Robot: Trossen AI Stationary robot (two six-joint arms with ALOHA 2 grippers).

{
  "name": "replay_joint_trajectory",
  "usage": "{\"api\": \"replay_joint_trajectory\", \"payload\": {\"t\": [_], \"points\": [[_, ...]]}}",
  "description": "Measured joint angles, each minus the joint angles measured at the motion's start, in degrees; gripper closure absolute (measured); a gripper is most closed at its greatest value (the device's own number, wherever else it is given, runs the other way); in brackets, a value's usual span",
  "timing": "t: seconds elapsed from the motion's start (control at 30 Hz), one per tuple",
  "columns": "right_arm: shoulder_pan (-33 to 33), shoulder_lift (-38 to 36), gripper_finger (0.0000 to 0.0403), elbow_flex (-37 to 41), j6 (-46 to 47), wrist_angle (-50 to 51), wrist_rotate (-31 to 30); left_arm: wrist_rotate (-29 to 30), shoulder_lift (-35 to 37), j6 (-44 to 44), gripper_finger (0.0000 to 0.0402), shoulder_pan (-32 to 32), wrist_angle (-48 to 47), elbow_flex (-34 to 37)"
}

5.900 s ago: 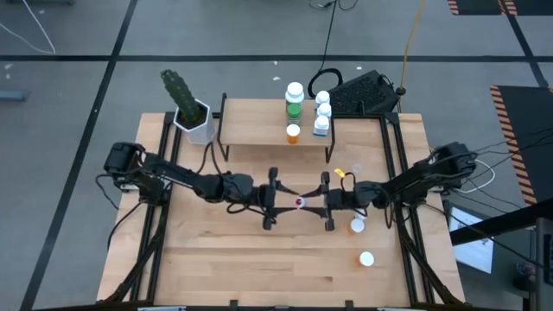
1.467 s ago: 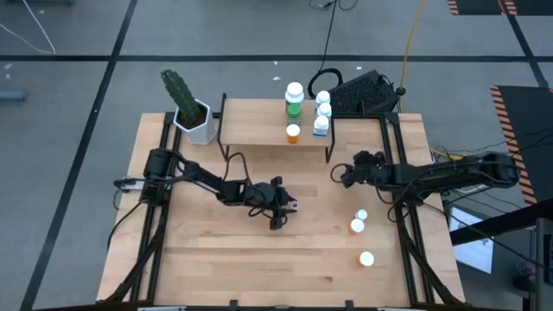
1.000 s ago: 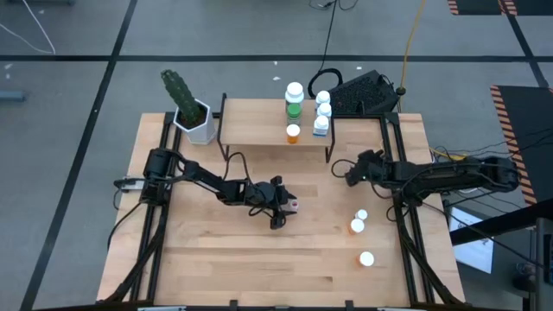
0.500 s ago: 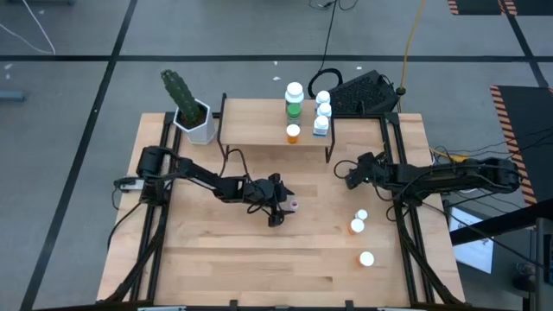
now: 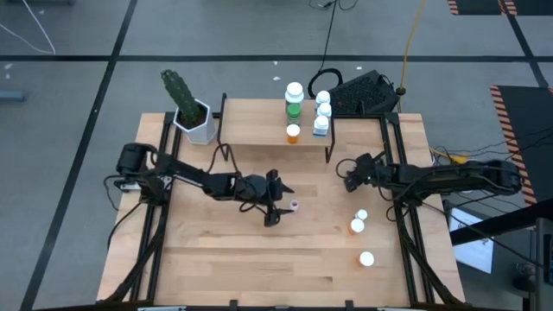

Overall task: Pick and place medicine bottles onto shelf by color
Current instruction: Close the lid on the transparent capsule bottle

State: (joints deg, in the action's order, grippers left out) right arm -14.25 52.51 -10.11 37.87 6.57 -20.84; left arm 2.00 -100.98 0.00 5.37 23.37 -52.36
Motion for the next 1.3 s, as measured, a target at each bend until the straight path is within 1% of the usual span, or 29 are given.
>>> {"api": "replay_joint_trajectory", "payload": {"t": [0.13, 0.3, 0.43, 0.53, 0.73, 0.9, 1.0, 1.13, 1.23, 1.3], "points": [[0.1, -2.5, 0.0268, 0.0, -1.9, -4.3, 6.6, 0.4, 0.6, 1.6, 0.0082, 0.6, 0.2, 0.0], [0.5, -4.6, 0.0267, 0.0, -5.0, -12.9, 18.0, 5.2, 0.6, 5.3, 0.0082, 1.5, 0.3, 0.0], [3.1, -4.9, 0.0267, 0.0, -6.4, -21.3, 22.6, 6.1, 0.1, 7.7, 0.0083, 2.0, 0.7, 0.0], [5.4, -4.9, 0.0267, 0.0, -7.6, -26.7, 24.1, 6.0, 0.1, 9.3, 0.0091, 2.8, 2.9, 0.0], [10.0, -4.7, 0.0266, 0.0, -8.8, -34.6, 24.1, 6.1, -1.0, 11.4, 0.0126, 4.0, 6.4, 0.0], [12.8, -3.1, 0.0266, -0.4, -10.0, -40.6, 24.1, 6.1, -3.1, 12.8, 0.0153, 4.5, 10.9, 0.0], [13.9, -1.4, 0.0266, -2.3, -11.0, -41.4, 24.1, 6.2, -3.8, 13.1, 0.0159, 4.4, 11.6, -0.4], [14.8, 1.0, 0.0266, -6.8, -13.4, -40.0, 24.2, 6.2, -3.8, 14.0, 0.016, 4.4, 11.6, -1.8], [14.5, 2.5, 0.0266, -11.0, -15.8, -37.8, 27.4, 6.2, -3.8, 15.6, 0.016, 4.4, 11.2, -3.8], [14.3, 3.4, 0.0266, -13.8, -17.3, -35.7, 29.6, 6.1, -3.8, 17.4, 0.016, 4.3, 8.8, -6.0]]}}
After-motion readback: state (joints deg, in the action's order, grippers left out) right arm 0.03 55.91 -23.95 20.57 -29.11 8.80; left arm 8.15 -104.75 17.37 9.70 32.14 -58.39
